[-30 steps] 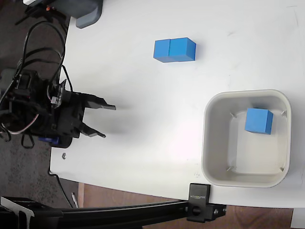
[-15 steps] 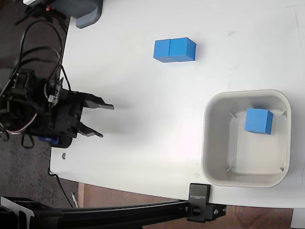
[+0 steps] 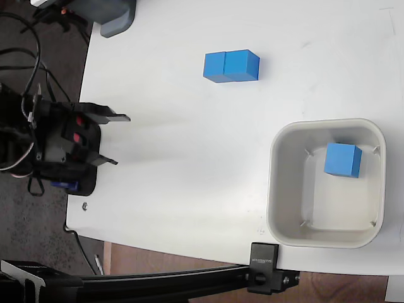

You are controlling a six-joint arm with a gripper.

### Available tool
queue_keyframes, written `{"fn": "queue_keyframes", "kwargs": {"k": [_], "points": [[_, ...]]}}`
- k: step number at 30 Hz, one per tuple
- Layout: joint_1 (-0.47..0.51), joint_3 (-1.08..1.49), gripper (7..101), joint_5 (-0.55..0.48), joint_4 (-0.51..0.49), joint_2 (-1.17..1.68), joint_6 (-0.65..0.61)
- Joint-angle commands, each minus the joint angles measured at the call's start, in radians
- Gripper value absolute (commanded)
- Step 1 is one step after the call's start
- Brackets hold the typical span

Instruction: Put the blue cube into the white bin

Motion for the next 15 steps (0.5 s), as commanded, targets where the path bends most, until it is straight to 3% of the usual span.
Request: {"fn": "queue_keyframes", "kwargs": {"k": [1,8,15], "points": [[-0.072,-0.233,100.3,0.025,-0.08,-0.275,0.017],[-0.291,-0.609,99.7,0.244,0.021,-0.75,0.216],[-0.436,-0.572,100.0,0.334,-0.049,-0.807,0.382]]}}
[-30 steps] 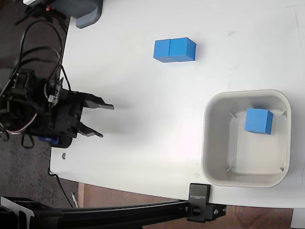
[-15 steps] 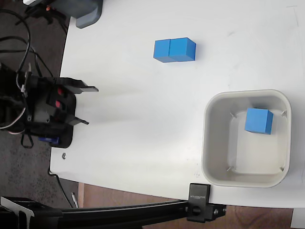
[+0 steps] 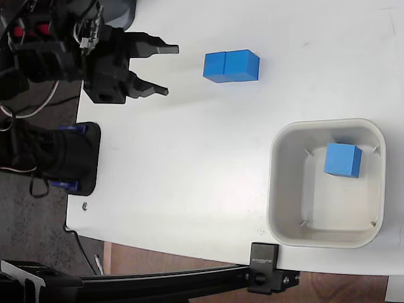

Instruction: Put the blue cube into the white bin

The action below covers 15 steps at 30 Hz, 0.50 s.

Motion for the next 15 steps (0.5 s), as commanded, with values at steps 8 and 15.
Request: {"fn": "queue_keyframes", "kwargs": {"k": [8,15], "points": [[-0.118,-0.086,100.0,0.135,-0.058,-0.206,0.206],[-0.141,-0.11,100.0,0.14,-0.1,-0.301,0.239]]}}
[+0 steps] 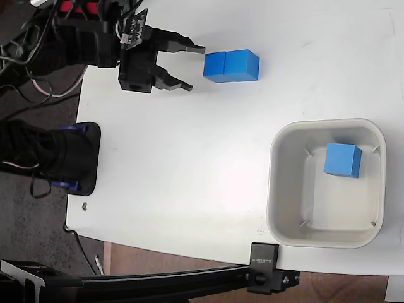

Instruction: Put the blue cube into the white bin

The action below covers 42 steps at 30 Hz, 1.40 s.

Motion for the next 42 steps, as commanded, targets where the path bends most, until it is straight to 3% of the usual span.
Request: {"fn": "queue_keyframes", "kwargs": {"k": [1,15,42], "points": [[-0.023,-0.089,100.0,0.015,-0.023,-0.014,0.002],[-0.014,-0.055,100.0,-0.046,-0.11,-0.038,-0.051],[0.04,0.023,97.8,-0.101,-0.233,-0.115,-0.031]]}}
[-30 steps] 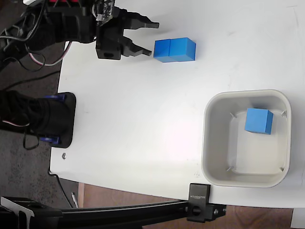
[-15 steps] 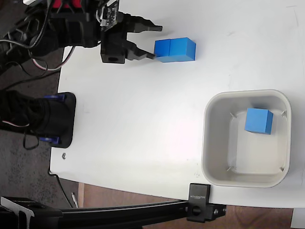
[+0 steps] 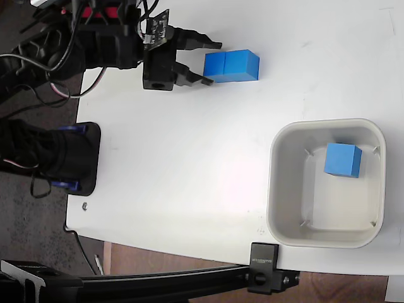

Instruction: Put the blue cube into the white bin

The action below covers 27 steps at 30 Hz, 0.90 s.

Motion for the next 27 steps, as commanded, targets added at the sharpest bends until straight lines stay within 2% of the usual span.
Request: {"fn": "queue_keyframes", "kwargs": {"k": [1,8,21,27], "points": [[0.012,-0.018,97.8,-0.017,-0.018,0.011,0.0],[0.015,-0.018,87.9,-0.012,-0.015,0.005,0.005],[0.015,-0.026,61.8,0.014,0.02,0.0,0.02],[0.012,-0.034,56.5,0.031,0.038,0.005,0.025]]}}
